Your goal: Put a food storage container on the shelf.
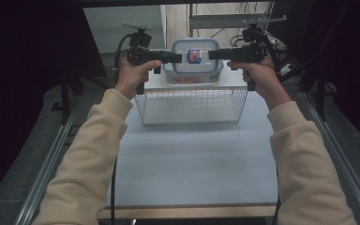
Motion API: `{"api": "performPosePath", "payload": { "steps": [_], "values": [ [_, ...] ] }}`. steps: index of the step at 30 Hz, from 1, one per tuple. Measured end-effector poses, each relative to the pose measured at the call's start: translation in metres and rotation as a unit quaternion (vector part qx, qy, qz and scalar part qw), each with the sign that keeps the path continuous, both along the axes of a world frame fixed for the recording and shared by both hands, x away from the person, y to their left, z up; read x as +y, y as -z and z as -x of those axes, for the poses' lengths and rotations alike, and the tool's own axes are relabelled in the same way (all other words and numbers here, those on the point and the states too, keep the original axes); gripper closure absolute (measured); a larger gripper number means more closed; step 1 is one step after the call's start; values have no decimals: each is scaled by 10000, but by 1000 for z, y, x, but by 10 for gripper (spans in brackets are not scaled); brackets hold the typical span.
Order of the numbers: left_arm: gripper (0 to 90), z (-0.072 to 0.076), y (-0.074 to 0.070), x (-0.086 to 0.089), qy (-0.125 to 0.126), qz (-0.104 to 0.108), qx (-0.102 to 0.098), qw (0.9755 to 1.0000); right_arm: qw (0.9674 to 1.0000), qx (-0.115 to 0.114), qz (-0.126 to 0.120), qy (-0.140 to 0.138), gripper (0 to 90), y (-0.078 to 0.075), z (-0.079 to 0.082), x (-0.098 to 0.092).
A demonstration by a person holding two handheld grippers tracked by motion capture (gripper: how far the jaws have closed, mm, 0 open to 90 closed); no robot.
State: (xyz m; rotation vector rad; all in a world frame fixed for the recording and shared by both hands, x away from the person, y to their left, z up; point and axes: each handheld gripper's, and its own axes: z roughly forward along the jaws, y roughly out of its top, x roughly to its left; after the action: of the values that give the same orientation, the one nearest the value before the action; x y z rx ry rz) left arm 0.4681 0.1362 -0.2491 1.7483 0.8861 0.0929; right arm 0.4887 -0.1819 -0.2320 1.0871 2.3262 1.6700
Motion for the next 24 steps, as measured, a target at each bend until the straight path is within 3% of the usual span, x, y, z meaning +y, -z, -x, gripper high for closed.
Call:
{"api": "performPosePath", "payload": {
  "steps": [6, 10, 16, 24],
  "values": [
    [526, -27, 3, -1, -113, 74, 255, 9996, 9996, 249, -95, 19, 505, 4, -37, 0],
    [527, -39, 8, 1, -124, 84, 384, 9991, 9991, 408, -112, 27, 505, 10, -50, 1],
    [524, -50, 16, 3, -171, 183, 546, 9982, 9984, 547, -90, 77, 504, 14, -59, 4],
    [503, -57, 19, 5, -311, 394, 689, 9964, 9971, 690, -283, 158, 487, 19, -69, 7]
  ]
}}
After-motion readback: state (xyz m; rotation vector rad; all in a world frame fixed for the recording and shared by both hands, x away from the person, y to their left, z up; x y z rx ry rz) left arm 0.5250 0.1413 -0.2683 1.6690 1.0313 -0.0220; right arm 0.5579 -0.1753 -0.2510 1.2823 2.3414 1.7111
